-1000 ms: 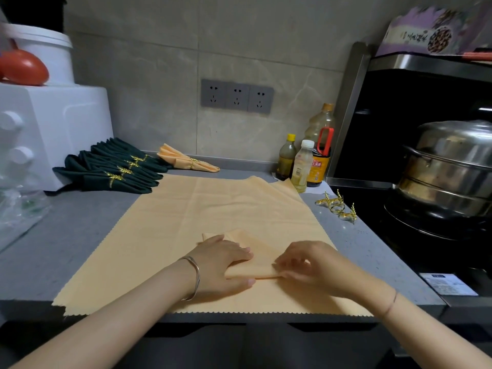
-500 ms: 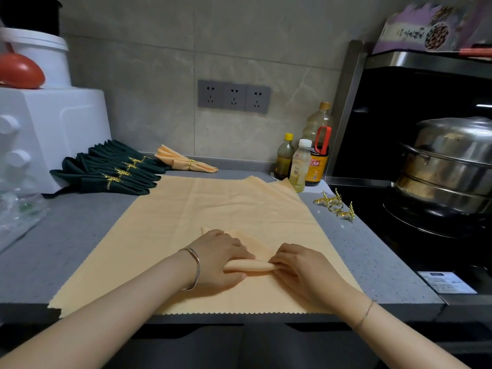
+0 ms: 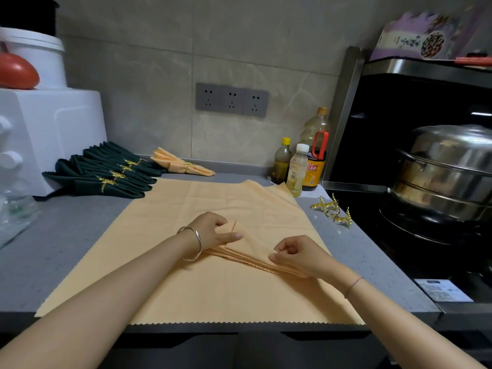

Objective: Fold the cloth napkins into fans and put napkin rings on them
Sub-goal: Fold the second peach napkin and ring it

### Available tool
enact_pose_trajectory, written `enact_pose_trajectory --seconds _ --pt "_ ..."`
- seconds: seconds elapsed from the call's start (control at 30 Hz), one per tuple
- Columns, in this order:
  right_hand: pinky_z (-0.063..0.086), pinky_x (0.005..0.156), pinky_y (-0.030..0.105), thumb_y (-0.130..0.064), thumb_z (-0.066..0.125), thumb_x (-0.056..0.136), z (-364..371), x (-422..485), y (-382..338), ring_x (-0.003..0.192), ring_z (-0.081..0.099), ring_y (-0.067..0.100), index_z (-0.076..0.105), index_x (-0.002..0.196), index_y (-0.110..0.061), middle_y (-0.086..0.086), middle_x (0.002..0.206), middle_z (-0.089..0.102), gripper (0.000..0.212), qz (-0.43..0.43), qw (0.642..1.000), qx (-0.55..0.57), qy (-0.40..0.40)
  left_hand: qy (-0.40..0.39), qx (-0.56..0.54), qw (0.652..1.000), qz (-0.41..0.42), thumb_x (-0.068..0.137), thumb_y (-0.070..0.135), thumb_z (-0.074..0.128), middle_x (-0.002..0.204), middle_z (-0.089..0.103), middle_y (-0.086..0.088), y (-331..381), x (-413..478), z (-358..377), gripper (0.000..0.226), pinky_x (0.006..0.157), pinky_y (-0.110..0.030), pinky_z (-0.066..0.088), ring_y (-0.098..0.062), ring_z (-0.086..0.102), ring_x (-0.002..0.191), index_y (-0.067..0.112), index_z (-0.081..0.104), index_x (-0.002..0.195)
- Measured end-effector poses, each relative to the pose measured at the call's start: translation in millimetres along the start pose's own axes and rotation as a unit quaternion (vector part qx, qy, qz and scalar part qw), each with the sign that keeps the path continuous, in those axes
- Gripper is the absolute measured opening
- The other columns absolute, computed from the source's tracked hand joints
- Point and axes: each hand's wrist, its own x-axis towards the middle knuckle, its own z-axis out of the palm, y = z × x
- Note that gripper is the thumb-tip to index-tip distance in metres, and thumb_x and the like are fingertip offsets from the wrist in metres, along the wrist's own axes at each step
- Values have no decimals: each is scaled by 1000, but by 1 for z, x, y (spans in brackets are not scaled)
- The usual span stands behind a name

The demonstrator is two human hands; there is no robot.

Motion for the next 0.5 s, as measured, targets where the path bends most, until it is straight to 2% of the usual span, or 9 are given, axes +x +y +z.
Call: enact_pose_trajectory --seconds 0.1,0.17,0.23,0.3,0.37,0.43,0.5 --pt "36 54 15 -28 76 78 2 7 -2 56 45 9 62 72 -16 -1 63 55 20 11 1000 -5 13 9 19 999 -30 71 63 69 63 33 0 -3 5 5 55 62 -31 26 -16 36 64 16 43 61" --pt "35 51 10 -27 78 77 4 10 -3 51 45 3 61 72 -16 -4 62 55 20 10 999 -26 22 15 35 998 -54 70 63 70 65 40 5 -3 5 8 52 65 -31 34 -17 45 72 18 46 61" --pt "35 49 7 -27 77 76 4 11 -5 53 47 1 61 74 -16 -6 65 57 20 2 998 -63 29 19 62 996 -67 70 62 70 78 50 8 0 4 9 43 74 -30 42 -15 52 86 23 51 71" --pt "36 50 7 -28 77 76 5 12 -6 58 48 3 60 76 -16 -7 69 57 20 -3 995 -97 33 42 113 991 -61 72 62 69 89 53 10 8 -1 6 42 73 -27 43 -13 53 90 26 54 87" --pt "37 54 11 -30 77 76 4 13 -7 63 49 4 59 78 -17 -8 73 57 22 -1 992 -122 37 79 159 984 -8 76 57 68 95 54 11 18 -6 2 39 71 -26 39 -11 51 90 28 54 98" --pt "39 58 15 -32 77 75 3 13 -8 67 50 4 58 81 -18 -10 77 58 24 -1 989 -140 38 89 182 975 87 84 44 65 108 57 9 23 -10 2 31 82 -26 38 -12 51 102 29 57 110" --pt "39 59 17 -36 76 75 3 12 -10 68 49 3 56 82 -19 -12 77 56 27 4 985 -169 36 64 172 968 171 92 32 59 117 60 7 27 -16 5 26 95 -27 37 -14 51 112 25 61 117"
